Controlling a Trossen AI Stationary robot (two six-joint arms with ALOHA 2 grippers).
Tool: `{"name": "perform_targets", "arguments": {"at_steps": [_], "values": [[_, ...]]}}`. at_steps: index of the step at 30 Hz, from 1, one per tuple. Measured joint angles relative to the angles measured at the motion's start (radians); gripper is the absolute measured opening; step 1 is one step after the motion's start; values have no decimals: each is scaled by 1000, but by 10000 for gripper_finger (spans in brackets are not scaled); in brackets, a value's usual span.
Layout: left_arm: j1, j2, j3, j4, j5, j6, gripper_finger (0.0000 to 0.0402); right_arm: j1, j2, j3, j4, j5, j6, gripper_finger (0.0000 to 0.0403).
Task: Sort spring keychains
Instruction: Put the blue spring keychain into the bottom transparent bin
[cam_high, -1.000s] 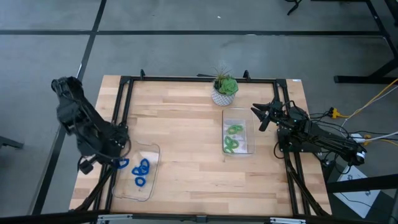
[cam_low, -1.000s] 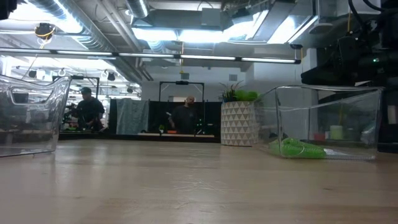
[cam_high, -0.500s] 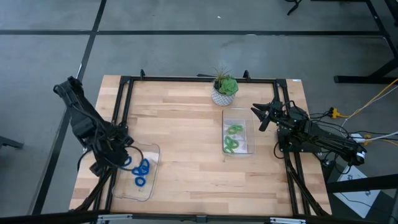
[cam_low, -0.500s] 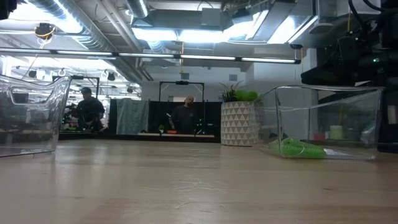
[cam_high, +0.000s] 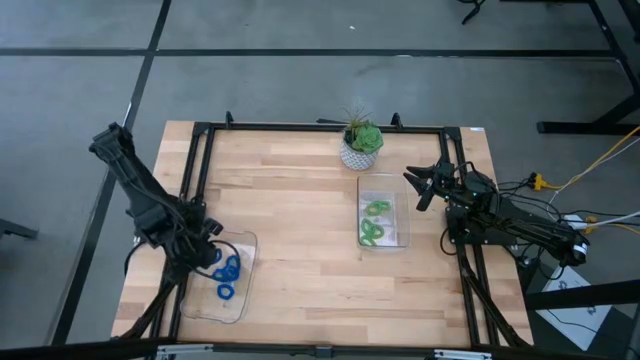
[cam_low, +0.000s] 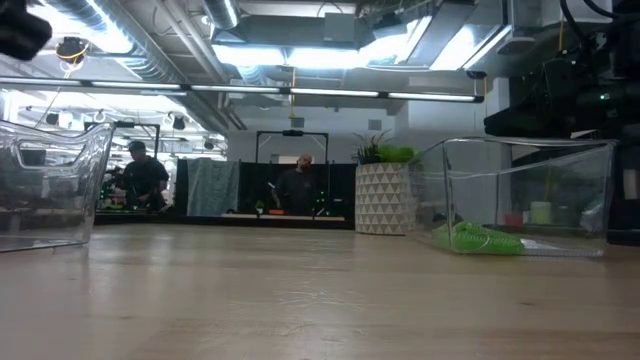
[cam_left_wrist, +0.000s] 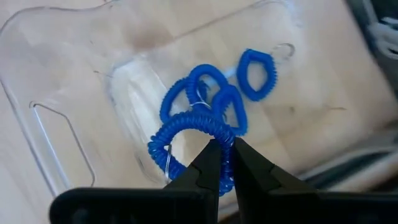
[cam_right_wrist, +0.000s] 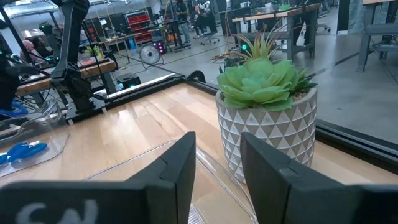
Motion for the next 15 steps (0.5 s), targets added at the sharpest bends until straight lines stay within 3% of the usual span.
{"name": "perform_targets", "arguments": {"at_steps": [15], "values": [[0,49,-205,216,-5,-26,22,0,0,0,0,0,0,126]]}}
